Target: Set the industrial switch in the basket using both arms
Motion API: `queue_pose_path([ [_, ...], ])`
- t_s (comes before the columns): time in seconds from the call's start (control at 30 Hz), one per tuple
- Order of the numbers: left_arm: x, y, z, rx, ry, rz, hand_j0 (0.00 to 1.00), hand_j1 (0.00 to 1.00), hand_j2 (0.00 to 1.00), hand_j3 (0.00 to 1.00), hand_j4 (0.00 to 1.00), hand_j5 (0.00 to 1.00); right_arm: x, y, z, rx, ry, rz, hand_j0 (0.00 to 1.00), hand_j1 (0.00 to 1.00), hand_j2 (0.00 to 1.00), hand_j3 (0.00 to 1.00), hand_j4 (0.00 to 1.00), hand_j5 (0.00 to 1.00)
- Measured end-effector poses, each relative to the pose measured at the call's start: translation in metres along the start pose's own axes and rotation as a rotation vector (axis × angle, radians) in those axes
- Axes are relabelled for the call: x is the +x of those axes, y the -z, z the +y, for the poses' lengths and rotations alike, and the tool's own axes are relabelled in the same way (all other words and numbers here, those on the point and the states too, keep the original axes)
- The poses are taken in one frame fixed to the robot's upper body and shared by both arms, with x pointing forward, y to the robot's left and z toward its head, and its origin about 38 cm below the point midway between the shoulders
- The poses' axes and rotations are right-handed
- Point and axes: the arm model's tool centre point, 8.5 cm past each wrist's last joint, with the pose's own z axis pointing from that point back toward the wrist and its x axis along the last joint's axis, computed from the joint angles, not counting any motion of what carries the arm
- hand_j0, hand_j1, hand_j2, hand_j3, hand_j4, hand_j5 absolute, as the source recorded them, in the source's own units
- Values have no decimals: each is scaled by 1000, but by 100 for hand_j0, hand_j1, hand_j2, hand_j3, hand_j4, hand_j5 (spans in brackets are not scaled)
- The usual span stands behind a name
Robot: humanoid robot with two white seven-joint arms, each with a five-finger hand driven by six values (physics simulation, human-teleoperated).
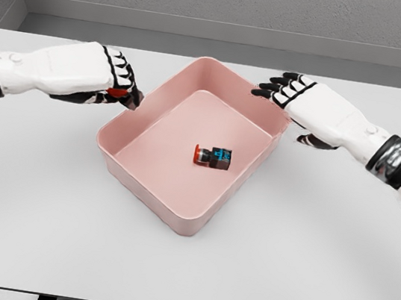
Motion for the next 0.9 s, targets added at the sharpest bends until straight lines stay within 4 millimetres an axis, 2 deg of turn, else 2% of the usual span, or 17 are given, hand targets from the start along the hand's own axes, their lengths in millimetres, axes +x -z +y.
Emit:
queue_pose_path([
  [0.13, 17, 8, -4, 6, -6, -51, 56, 56, 56, 56, 56, 56, -11, -18, 3, 13, -12, 30, 100, 100, 100, 100, 100, 100],
  [0.27, 28, 15, 1, 22, 4, -90, 57, 57, 57, 57, 57, 57, -22, -53, 24, 63, -1, 69, 100, 100, 100, 100, 100, 100],
  [0.3, 30, 17, 1, 26, 4, -96, 57, 57, 57, 57, 57, 57, -27, -60, 18, 51, -16, 78, 100, 100, 100, 100, 100, 100],
  [0.43, 35, 24, 3, 43, 4, -116, 61, 61, 61, 61, 61, 61, -36, -88, 22, 41, -15, 120, 100, 100, 100, 100, 100, 100],
  [0.47, 36, 26, 4, 48, 2, -122, 67, 67, 67, 67, 67, 67, -37, -92, 22, 37, -15, 126, 100, 100, 100, 100, 100, 100],
  [0.53, 39, 32, 6, 64, 2, -136, 100, 100, 100, 100, 100, 100, -39, -98, 21, 28, -20, 133, 100, 100, 100, 100, 100, 100],
  [0.63, 44, 39, 8, 84, -1, -157, 100, 100, 100, 100, 100, 100, -41, -105, 19, 17, -28, 137, 100, 100, 100, 100, 100, 100],
  [0.9, 46, 42, 14, 102, 9, -168, 100, 100, 100, 100, 100, 100, -41, -106, 14, -11, -34, 135, 100, 100, 100, 100, 100, 100],
])
